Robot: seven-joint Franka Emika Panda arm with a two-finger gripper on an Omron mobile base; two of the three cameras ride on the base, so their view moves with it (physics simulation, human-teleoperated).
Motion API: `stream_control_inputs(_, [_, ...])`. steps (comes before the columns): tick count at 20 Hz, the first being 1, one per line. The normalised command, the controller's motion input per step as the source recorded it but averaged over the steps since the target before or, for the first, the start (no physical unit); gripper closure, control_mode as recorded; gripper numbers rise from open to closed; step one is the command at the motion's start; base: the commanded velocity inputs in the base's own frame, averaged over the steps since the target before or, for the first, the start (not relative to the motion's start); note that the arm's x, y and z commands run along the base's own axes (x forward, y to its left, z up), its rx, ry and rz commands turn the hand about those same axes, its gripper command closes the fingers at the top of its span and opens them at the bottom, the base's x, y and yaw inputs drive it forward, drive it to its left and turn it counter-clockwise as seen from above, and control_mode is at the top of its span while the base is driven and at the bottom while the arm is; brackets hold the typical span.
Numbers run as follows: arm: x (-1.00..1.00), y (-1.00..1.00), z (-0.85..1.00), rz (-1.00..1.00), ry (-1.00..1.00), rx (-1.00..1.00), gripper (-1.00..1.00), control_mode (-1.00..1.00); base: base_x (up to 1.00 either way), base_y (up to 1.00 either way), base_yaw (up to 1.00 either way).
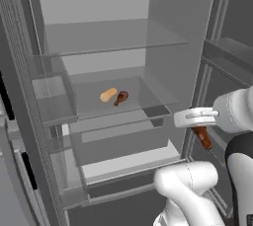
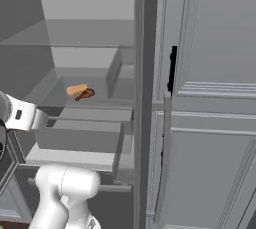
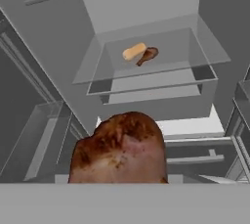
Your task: Place one squash and one chicken drumstick in each tupperware on the nearby counter, to pack two identical lunches.
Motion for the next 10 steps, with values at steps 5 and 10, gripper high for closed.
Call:
stream_control_inputs(5, [0.0,0.0,0.0,0.0,0.0,0.0,1.0,1.0,-0.8,0.0,0.25])
stream_control_inputs(10, [0.0,0.0,0.0,0.0,0.0,0.0,1.0,1.0,-0.09,0.16,0.78])
